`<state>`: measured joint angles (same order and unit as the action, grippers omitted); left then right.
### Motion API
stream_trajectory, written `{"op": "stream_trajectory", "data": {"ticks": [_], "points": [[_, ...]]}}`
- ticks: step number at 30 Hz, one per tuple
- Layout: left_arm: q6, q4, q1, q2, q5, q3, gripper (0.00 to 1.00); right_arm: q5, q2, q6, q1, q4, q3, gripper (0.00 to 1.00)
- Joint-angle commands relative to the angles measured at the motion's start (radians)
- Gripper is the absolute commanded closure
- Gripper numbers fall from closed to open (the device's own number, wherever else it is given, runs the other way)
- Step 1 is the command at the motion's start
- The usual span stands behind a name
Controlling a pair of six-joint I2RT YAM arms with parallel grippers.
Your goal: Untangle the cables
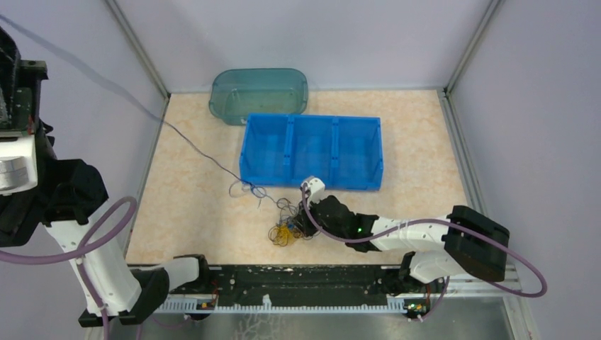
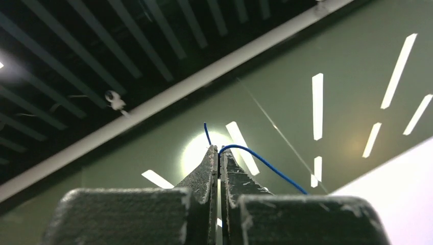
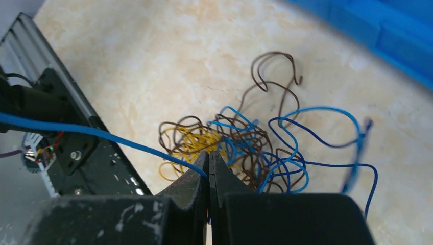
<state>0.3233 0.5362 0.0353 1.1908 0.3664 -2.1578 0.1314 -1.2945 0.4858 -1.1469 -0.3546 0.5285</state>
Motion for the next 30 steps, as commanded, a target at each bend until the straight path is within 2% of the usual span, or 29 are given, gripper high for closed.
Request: {"op": "stream_trajectory", "data": {"ticks": [1, 9, 11, 16, 21, 22, 23, 24, 25, 27, 30], "points": [[0.099, 0.076, 0.003, 0.032, -0.106, -0.073, 1.00, 0.102, 0.024, 0.092, 0.008, -0.062, -0.038, 1.00], [0.181, 0.143, 0.004, 0.108, -0.180, -0.208, 1.00, 0.238, -0.034, 0.197, 0.012, 0.046, -0.081, 1.00], [0.147, 0.088, 0.003, 0.101, -0.156, -0.219, 1.00, 0.225, -0.037, 0.202, 0.013, 0.014, -0.105, 1.00], [0.024, 0.049, 0.003, -0.027, 0.016, 0.017, 1.00, 0.155, 0.004, 0.152, 0.012, -0.048, -0.091, 1.00], [-0.048, -0.016, 0.005, -0.065, 0.087, 0.104, 1.00, 0.089, 0.112, 0.080, 0.010, -0.044, -0.043, 1.00], [-0.060, -0.037, 0.005, -0.066, 0.090, 0.104, 1.00, 0.062, 0.141, 0.062, 0.010, -0.042, -0.032, 0.97], [-0.064, -0.062, 0.005, -0.066, 0.106, 0.105, 1.00, 0.033, 0.163, 0.047, 0.011, -0.039, -0.020, 0.90], [-0.065, -0.085, 0.006, -0.067, 0.132, 0.107, 1.00, 0.007, 0.183, 0.035, 0.011, -0.032, -0.006, 0.78], [-0.068, -0.111, 0.005, -0.070, 0.163, 0.111, 1.00, -0.015, 0.202, 0.023, 0.011, -0.020, 0.009, 0.61], [-0.084, -0.144, 0.005, -0.081, 0.228, 0.134, 1.00, -0.044, 0.232, 0.003, 0.010, 0.018, 0.050, 0.41], [-0.113, -0.178, 0.006, -0.104, 0.318, 0.174, 1.00, -0.100, 0.269, -0.030, 0.009, 0.071, 0.128, 0.28]]}}
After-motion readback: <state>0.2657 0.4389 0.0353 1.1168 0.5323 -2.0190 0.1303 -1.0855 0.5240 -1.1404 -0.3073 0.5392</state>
